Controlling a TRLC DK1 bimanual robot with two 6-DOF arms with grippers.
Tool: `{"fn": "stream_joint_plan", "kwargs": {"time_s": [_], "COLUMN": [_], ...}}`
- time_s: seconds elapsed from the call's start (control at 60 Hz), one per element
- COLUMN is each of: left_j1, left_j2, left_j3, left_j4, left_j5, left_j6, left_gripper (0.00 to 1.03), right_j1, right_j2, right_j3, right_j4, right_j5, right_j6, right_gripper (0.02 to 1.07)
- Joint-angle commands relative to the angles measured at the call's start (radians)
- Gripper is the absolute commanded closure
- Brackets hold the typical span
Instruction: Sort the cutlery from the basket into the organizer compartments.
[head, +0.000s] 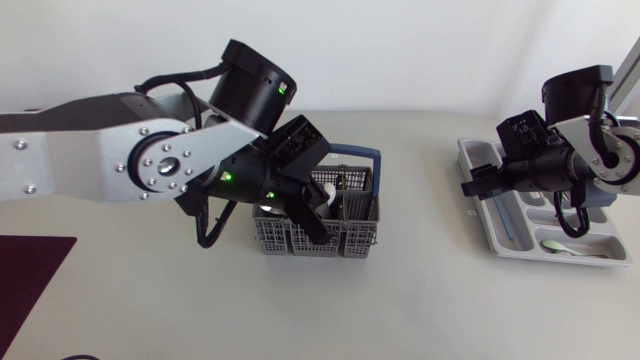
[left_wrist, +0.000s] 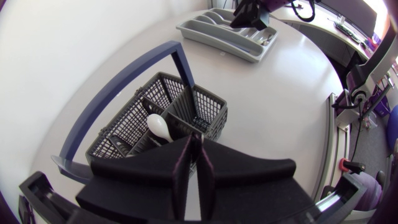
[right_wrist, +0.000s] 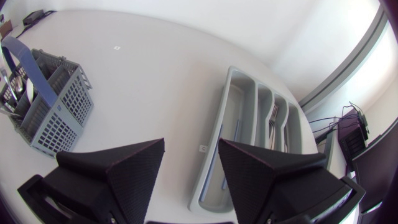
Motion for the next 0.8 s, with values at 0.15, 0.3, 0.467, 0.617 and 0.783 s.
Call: {"fn": "stream_joint_plan", "kwargs": {"time_s": [0.15, 0.3, 0.467, 0.617, 0.783], "left_j1": [-0.017, -0.011, -0.017, -0.031, -0.046], "left_j2": [0.033, 0.029, 0.036, 0.059, 0.082], "left_j3": [-0.045, -0.084, -0.095, -0.087, -0.072], "left_j4": [0.005, 0.050, 0.070, 0.093, 0.094], "left_j5": [0.021, 0.024, 0.024, 0.024, 0.020], "left_j6": [0.041, 0.057, 0.060, 0.058, 0.064], "left_gripper": [0.90, 0.86, 0.84, 0.87, 1.00], "right_j1": [-0.002, -0.007, -0.007, -0.022, -0.041], "right_j2": [-0.011, -0.011, -0.008, -0.008, -0.009], "right_j3": [-0.040, -0.048, -0.062, -0.072, -0.082], "right_j4": [0.015, 0.018, 0.034, 0.046, 0.057], "right_j5": [0.012, 0.007, 0.002, -0.007, -0.022], "right_j6": [0.009, 0.006, 0.001, -0.009, -0.023], "right_gripper": [0.43, 0.43, 0.43, 0.43, 0.43]}}
